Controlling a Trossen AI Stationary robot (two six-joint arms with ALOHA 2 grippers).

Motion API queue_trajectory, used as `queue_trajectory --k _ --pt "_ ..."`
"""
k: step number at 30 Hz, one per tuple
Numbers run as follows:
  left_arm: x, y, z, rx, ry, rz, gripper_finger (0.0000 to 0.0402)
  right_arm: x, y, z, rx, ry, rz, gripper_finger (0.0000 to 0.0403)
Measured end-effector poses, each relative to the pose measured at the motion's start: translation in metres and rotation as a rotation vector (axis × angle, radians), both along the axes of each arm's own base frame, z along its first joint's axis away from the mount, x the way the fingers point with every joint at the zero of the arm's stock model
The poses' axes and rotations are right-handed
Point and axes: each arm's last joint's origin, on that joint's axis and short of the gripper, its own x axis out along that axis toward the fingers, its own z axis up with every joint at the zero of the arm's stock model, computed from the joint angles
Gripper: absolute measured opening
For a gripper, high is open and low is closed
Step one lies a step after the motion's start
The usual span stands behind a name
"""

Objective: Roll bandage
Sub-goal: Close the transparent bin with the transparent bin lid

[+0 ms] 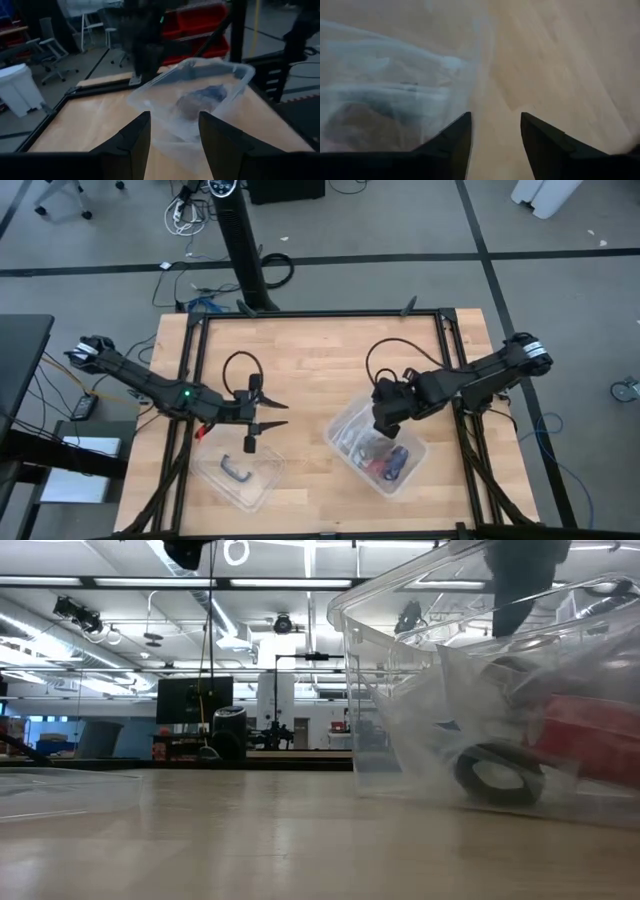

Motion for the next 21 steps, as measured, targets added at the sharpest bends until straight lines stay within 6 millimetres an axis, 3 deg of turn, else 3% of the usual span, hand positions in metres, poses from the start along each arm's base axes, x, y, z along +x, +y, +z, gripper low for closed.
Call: queue_trajectory --k 7,13,21 --pt "-0.008 -0.012 -0.004 0.020 0.053 -0.067 0.0170 0.015 -0.013 -0.024 0.012 0.049 0.065 0.0133" --pt "-0.018 -0.026 -0.018 0.053 0.198 -0.187 0.0170 0.026 -0.030 -0.020 -0.023 -0.004 0.137 0.0018" --pt "-0.030 -0.038 -0.028 -0.027 0.311 -0.232 0.0170 0.035 -0.047 -0.017 -0.022 -0.040 0.179 0.0005"
